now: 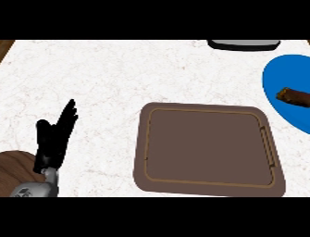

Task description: Pick the sweet potato from the tray and place it in the plate

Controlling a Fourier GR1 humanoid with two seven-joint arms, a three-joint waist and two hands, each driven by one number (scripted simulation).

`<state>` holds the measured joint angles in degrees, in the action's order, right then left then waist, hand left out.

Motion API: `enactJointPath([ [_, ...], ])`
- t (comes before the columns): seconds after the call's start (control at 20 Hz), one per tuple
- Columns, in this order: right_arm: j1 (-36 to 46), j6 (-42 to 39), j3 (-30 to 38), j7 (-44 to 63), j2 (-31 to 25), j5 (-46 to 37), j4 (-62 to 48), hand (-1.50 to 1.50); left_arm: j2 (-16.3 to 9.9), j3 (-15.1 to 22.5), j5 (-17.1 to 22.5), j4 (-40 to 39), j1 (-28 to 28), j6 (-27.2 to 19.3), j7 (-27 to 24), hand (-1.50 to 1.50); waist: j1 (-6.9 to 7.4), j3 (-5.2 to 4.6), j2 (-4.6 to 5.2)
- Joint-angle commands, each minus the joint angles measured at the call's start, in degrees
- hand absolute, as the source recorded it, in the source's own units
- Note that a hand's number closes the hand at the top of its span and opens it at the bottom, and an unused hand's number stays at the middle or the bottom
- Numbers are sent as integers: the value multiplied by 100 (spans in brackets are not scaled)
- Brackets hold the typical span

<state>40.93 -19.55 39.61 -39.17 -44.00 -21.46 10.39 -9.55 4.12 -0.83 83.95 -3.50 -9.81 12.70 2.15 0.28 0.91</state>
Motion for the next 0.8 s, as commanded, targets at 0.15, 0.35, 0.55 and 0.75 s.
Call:
enactJointPath([
  [0.15, -75, 249, -125, -129, 103, -42, 9, -150, 98, -12, -100, -131, -25, -63, -34, 0, -1, -4, 2],
  [0.35, 4, 660, -146, 93, 194, -60, -51, -150, -9, -70, -46, 29, -65, 60, 65, 0, 46, 0, 12],
  [0.55, -94, 762, -254, 134, 83, -127, -18, -150, 134, 41, -159, 168, -33, -58, 176, 0, -2, -5, -8],
  [0.75, -282, 979, -227, -79, 287, -68, -73, -150, 370, 102, -266, -151, 23, -204, -157, 0, -19, -5, -1],
])
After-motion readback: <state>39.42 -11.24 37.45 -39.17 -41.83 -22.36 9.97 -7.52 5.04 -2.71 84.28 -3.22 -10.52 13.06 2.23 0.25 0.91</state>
